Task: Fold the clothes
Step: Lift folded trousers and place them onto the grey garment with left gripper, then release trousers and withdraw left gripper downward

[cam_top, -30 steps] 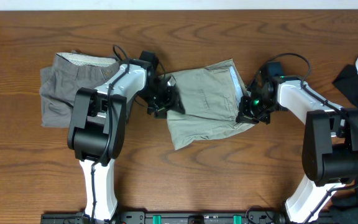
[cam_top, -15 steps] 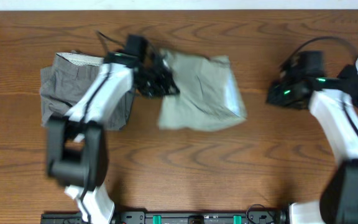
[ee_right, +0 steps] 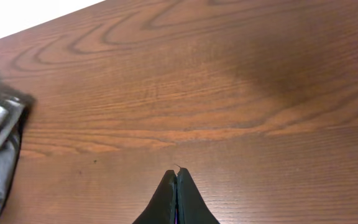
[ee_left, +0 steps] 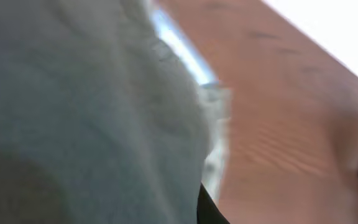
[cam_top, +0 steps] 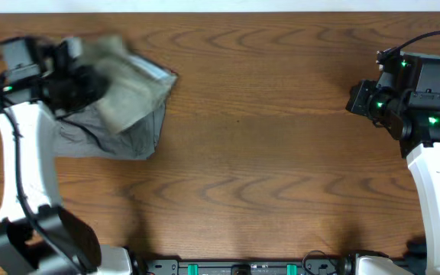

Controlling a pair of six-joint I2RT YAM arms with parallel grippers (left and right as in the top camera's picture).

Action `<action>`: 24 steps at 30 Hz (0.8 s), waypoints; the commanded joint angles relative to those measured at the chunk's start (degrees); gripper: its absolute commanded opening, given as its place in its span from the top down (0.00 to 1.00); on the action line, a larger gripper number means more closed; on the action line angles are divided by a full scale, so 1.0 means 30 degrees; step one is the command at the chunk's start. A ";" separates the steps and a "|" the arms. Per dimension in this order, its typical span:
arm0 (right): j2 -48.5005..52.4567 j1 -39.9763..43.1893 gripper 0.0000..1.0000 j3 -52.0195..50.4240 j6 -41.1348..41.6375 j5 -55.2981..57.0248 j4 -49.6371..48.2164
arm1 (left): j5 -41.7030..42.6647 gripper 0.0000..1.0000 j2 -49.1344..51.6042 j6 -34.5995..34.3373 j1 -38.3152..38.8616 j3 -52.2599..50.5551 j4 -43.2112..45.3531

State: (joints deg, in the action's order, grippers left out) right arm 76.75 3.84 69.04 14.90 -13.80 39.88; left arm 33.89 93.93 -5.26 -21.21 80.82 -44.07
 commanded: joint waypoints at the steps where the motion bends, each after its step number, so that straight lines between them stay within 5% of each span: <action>1: -0.0080 -0.0051 0.99 0.0080 0.0466 -0.0350 -0.0022 | -0.0816 0.94 0.1355 0.0743 -0.1348 -0.1399 -0.0182; 6: -0.0087 -0.0051 0.99 0.0080 0.0466 -0.0364 -0.0066 | -0.0984 0.91 0.2936 0.0743 -0.2353 -0.2841 -0.1246; 11: -0.0080 -0.0051 0.99 0.0080 0.0459 -0.0408 0.0015 | -0.1741 0.38 0.2914 0.0648 -0.2747 -0.3045 -0.2652; 15: -0.0080 -0.0051 0.99 0.0080 0.0452 -0.0415 0.0007 | -0.1610 0.08 0.1763 0.0539 -0.3096 -0.2251 -0.4248; 17: -0.0080 -0.0051 0.99 0.0080 0.0452 -0.0415 0.0022 | -0.1610 0.00 0.0605 0.0619 -0.3213 -0.1668 -0.5370; 24: -0.0131 -0.0051 0.93 0.0087 -0.0510 -0.1326 -0.0211 | -0.1588 0.02 -0.4743 0.2244 -0.3279 0.1195 -0.7759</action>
State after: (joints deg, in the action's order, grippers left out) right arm 76.77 3.84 69.04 15.42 -14.94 39.72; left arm 29.15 87.83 -2.42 -30.87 79.24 -65.80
